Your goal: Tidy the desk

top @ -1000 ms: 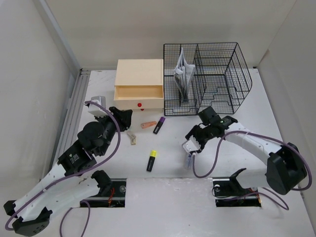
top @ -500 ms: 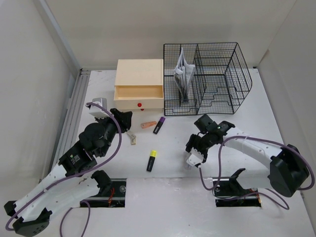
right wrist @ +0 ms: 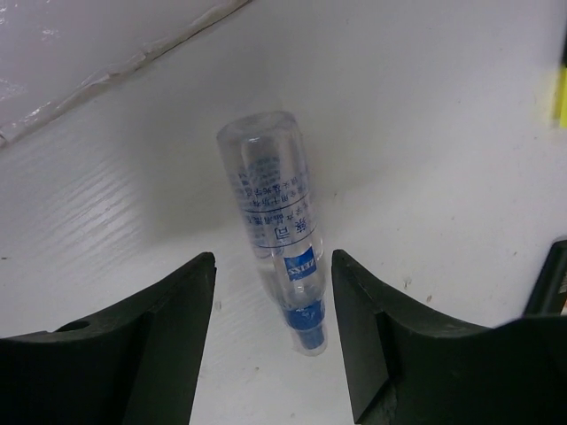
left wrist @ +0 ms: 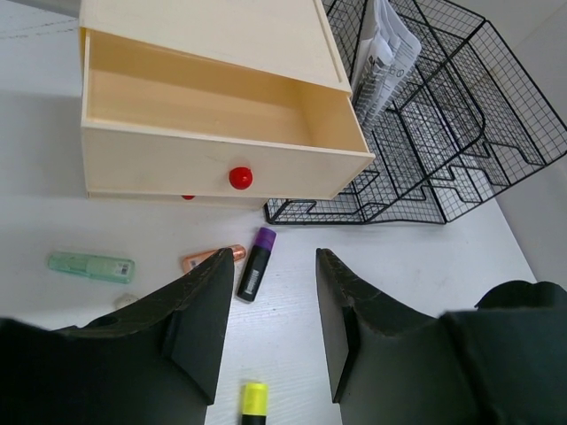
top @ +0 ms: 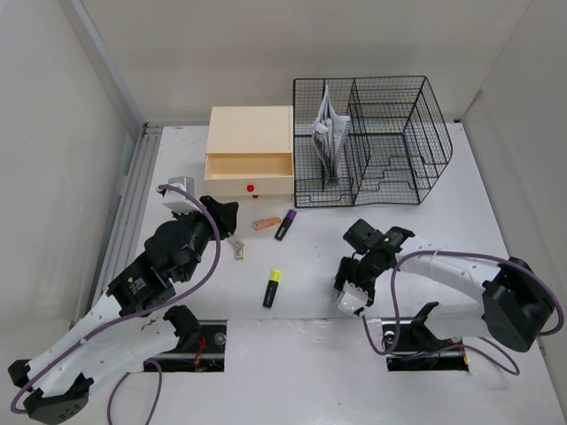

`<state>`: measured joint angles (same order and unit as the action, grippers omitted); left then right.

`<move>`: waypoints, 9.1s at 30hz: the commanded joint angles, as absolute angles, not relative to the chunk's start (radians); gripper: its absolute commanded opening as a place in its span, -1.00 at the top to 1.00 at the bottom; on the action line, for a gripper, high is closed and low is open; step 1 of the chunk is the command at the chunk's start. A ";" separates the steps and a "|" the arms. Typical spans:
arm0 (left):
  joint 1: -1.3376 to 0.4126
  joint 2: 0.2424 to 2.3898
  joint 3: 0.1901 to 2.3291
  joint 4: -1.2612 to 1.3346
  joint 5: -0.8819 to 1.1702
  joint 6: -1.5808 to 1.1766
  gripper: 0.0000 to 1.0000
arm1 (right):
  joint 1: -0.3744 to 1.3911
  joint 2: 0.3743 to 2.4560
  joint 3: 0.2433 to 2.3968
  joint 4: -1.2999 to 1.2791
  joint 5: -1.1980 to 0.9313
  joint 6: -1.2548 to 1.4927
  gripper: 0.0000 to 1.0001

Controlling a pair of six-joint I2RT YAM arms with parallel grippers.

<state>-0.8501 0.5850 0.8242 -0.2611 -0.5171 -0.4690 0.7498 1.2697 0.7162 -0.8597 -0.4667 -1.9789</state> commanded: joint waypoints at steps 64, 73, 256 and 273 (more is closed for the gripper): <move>-0.853 0.456 0.776 -0.267 -0.457 -0.508 0.22 | 0.848 1.905 1.962 -0.474 -0.051 -0.764 0.23; -0.853 0.465 0.776 -0.267 -0.457 -0.508 0.22 | 0.848 1.864 1.951 -0.449 -0.080 -0.720 -0.02; -0.252 0.196 0.727 -0.291 -0.253 -0.657 0.07 | 1.129 2.137 1.582 -0.983 -0.425 -1.460 0.00; -0.252 0.167 0.727 -0.319 -0.253 -0.657 0.05 | 1.138 2.030 1.767 -0.729 -0.312 -1.043 0.95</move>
<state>-0.2478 0.1787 0.6907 -0.3317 -0.2447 -0.6754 1.1278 2.1284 1.6783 -0.9272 -0.3683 -1.2526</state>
